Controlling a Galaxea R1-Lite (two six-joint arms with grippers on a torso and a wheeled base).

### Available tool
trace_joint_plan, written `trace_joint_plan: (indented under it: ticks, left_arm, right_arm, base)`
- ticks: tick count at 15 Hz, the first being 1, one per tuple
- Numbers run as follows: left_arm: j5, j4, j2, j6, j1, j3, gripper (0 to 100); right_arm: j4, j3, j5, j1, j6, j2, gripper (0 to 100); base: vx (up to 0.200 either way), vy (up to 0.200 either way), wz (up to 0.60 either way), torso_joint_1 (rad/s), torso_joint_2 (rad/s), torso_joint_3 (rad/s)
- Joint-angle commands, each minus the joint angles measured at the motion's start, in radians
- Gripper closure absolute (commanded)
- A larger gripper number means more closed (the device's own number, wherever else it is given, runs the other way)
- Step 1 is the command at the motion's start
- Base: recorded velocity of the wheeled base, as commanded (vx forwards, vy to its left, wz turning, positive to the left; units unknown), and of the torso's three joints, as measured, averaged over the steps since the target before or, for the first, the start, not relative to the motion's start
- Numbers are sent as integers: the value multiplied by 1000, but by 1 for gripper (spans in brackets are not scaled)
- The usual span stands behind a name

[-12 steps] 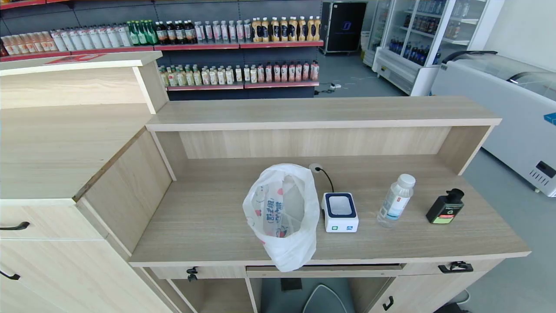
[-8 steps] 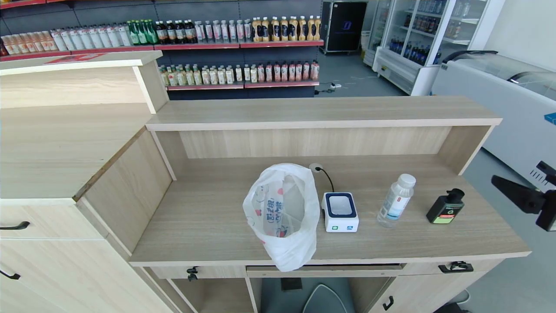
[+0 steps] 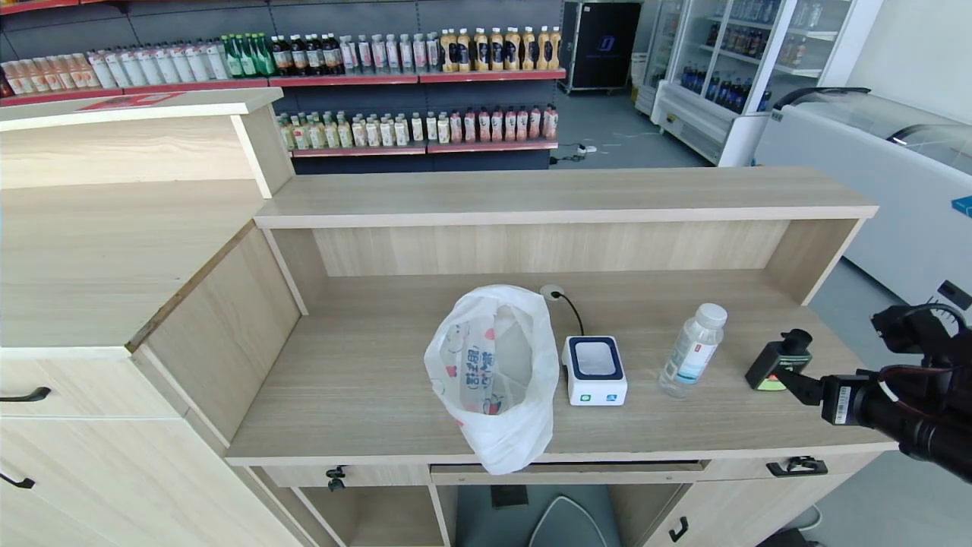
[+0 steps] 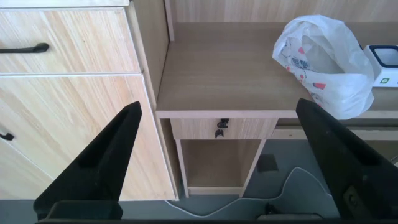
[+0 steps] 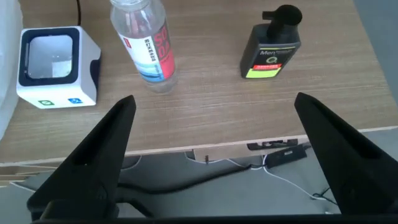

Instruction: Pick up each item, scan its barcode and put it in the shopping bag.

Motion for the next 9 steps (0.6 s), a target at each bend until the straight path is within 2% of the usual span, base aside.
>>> trace_joint_plan:
  ticks: [1, 9]
  left_arm:
    - [0, 0, 0, 0, 0, 0, 0]
    - [0, 0, 0, 0, 0, 0, 0]
  right_arm:
    - [-121, -29, 49, -16, -57, 214, 0]
    - [-351, -139, 177, 21, -109, 429, 0]
  base:
    - [0, 0, 0, 0, 0, 0]
    - [0, 0, 0, 0, 0, 0]
